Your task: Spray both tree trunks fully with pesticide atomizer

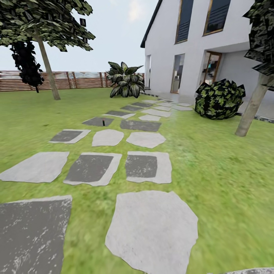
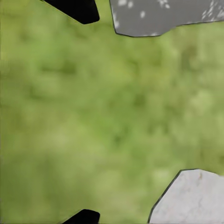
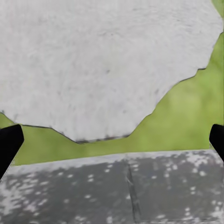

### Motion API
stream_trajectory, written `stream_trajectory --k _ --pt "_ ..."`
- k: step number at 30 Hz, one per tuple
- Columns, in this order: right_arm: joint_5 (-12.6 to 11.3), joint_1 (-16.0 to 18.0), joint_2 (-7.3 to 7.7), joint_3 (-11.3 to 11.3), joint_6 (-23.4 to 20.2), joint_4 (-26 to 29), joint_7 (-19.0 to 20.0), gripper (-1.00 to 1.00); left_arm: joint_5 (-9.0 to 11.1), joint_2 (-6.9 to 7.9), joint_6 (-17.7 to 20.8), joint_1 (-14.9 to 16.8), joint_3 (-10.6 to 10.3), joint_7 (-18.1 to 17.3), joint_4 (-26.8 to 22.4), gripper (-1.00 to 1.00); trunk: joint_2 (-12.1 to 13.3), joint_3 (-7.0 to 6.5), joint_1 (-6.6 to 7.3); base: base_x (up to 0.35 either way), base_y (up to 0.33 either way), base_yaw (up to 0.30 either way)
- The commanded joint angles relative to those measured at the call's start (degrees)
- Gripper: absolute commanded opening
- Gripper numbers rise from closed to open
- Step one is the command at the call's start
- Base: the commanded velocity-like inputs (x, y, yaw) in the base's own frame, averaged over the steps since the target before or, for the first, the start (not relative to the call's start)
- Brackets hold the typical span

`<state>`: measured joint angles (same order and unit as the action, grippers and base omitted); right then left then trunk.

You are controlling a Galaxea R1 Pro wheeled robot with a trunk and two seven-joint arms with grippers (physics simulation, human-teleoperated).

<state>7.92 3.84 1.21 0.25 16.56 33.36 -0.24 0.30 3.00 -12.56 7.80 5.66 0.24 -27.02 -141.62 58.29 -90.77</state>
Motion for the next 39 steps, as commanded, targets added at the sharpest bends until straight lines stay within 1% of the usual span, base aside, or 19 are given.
stream_trajectory --k 1,32,39 --pt "0.34 0.02 0.02 0.02 0.14 -0.03 -0.03 1.0 0.0 -0.01 -0.18 0.03 0.05 0.02 0.04 1.0 -0.02 0.05 -0.02 0.34 0.0 0.0" --pt "0.34 0.03 0.02 0.02 0.14 -0.05 -0.02 1.0 0.02 0.07 -0.18 0.03 0.05 0.02 0.04 1.0 -0.02 0.06 -0.02 0.34 0.0 0.0" --pt "0.34 0.03 0.02 0.02 0.14 -0.05 -0.02 1.0 -0.03 0.08 -0.18 0.03 0.03 0.02 0.04 1.0 -0.02 0.46 -0.02 0.34 0.0 0.0"
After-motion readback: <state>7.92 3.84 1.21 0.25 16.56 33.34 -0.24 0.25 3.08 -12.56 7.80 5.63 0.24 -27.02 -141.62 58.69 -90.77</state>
